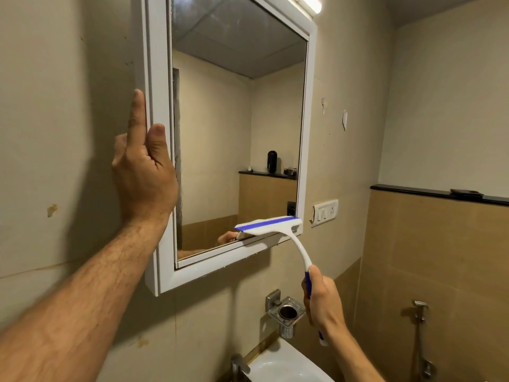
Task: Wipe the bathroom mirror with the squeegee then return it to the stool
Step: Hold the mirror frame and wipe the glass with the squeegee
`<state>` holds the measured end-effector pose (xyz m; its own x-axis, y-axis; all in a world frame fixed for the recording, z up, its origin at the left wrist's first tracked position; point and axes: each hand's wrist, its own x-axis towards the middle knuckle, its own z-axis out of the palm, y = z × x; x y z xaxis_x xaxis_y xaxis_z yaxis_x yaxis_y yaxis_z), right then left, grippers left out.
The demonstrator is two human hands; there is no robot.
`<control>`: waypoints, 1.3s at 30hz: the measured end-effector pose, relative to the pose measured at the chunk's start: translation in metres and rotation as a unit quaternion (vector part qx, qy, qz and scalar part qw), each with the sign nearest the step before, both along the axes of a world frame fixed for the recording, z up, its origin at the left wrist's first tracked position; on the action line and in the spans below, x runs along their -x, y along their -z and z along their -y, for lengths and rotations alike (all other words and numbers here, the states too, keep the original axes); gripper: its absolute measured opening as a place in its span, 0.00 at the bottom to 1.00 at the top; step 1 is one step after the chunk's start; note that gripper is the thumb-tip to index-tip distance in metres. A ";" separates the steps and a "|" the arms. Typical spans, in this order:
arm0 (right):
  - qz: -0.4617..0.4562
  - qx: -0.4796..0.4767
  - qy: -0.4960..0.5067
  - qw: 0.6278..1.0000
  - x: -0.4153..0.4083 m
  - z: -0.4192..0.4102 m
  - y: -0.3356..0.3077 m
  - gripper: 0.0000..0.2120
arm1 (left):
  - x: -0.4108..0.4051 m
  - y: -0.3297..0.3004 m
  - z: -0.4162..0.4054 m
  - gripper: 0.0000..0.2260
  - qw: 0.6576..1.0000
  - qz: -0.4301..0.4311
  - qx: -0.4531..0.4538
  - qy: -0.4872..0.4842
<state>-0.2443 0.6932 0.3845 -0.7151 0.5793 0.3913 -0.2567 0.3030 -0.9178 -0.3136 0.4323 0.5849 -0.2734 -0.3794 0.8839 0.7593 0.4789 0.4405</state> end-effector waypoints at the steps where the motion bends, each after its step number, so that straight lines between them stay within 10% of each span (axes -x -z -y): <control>1: -0.011 0.002 -0.001 1.000 0.000 0.000 -0.009 0.24 | 0.000 0.001 0.000 0.21 1.000 0.001 0.001 0.000; 39: 0.000 0.020 -0.029 0.999 -0.008 0.072 -0.017 0.22 | 0.004 0.026 0.002 0.20 1.000 -0.009 0.003 0.009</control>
